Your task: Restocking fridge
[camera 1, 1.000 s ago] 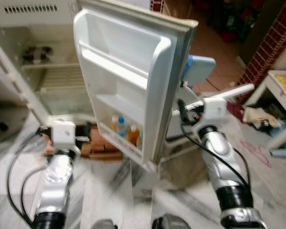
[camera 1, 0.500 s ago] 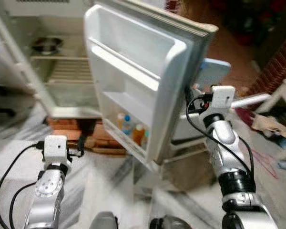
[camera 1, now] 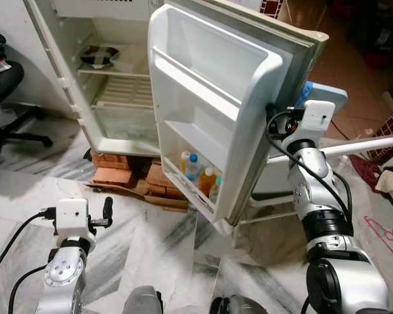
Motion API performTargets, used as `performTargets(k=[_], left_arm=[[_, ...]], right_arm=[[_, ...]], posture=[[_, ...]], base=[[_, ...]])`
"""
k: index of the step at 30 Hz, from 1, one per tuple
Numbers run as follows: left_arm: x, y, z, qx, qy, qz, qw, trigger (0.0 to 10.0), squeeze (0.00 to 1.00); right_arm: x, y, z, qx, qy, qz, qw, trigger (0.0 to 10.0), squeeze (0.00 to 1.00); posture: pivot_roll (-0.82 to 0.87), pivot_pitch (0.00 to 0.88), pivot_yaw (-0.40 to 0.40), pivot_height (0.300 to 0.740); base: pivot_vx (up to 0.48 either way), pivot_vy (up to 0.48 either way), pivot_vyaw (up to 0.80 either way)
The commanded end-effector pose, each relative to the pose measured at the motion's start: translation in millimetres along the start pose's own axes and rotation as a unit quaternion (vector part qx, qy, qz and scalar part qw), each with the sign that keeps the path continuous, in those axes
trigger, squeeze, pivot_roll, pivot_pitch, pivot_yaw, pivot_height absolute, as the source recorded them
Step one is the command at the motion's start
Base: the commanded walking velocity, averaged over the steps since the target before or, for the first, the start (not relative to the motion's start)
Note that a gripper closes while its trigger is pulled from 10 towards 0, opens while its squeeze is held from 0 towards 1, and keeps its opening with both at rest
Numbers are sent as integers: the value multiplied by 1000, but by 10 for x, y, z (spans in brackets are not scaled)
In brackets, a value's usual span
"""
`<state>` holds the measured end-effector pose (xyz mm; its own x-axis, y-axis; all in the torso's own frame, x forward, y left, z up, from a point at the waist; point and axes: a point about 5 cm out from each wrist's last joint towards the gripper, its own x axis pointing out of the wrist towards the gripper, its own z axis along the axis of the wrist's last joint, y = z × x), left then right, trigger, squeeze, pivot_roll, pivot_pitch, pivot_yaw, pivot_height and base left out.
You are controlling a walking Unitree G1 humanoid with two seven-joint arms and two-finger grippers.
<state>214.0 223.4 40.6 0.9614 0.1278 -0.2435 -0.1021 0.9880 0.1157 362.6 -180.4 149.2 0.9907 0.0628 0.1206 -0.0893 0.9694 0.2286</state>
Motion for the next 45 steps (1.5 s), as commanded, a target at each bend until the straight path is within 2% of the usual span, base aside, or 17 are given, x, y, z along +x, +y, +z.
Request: performTargets(k=[1,2,3,7,8,11,13,18,20,25,27,28,29,32,36,43,45], left_arm=[[-11,2,26,4,-1,-7,1000,10000,0],[-16,3,20,4,0,-8,1000,10000,0],[-33,3,-15,8,6,-11,1000,10000,0],[-62,0,-60,9,11,-13,1000,10000,0],[-72,-8,-73,7,11,-12,1000,10000,0],[-87,0,-92,6,13,-6,1000,10000,0],[-97,12,-110,5,15,-3,1000,10000,0],[-207,86,-136,-2,14,21,1000,10000,0],[-218,107,-139,-3,13,28,1000,10000,0],[-255,189,-177,-8,20,44,999,10000,0],[-216,194,-135,6,11,38,999,10000,0],[-158,198,-86,17,3,33,999,10000,0],[-104,195,-46,24,-3,29,999,10000,0],[14,183,56,30,-18,22,999,10000,0],[192,204,227,30,-41,33,998,10000,0],[251,30,311,45,-63,-8,997,10000,0],[258,-53,358,47,-74,-26,996,10000,0]], right_arm=[[3,356,187,90,-27,156,983,10000,0],[-42,460,220,119,-28,206,971,10000,0],[-175,647,343,189,-28,300,935,10000,0],[-324,829,559,246,-44,390,886,10000,0],[-403,907,662,267,-50,435,858,10000,0],[-493,951,698,280,-42,476,833,10000,0],[-508,937,647,271,-30,479,835,10000,0],[-492,660,187,240,56,391,887,10000,0],[-497,642,163,240,61,383,890,10000,0],[-456,503,-61,196,89,298,930,10000,0],[-417,442,-140,139,90,253,953,10000,0],[-381,382,-207,72,87,200,973,10000,0],[-376,353,-230,66,84,174,979,10000,0],[-389,302,-226,69,66,131,987,10000,0],[-472,303,-304,43,58,91,993,10000,0],[-539,324,-367,35,49,46,997,10000,0],[-559,304,-342,13,39,34,999,10000,0]], posture=[[151,86,-21,740],[152,88,-20,740],[151,88,-21,740],[142,90,-19,740],[145,90,-20,740],[151,91,-25,740],[151,91,-25,740],[161,96,-35,740],[162,96,-36,740],[167,97,-41,740],[168,97,-43,740],[164,95,-45,740],[162,92,-50,740],[162,87,-60,740],[150,70,-56,740],[127,48,-50,740],[128,46,-51,740]], base=[[0,0,0],[0,0,0],[0,0,0],[0,0,0],[0,0,0],[0,0,0],[0,0,0],[0,0,0],[0,0,0],[0,0,0],[0,0,0],[0,0,0],[0,0,0],[0,160,0],[0,480,0],[0,480,0],[0,480,0]])
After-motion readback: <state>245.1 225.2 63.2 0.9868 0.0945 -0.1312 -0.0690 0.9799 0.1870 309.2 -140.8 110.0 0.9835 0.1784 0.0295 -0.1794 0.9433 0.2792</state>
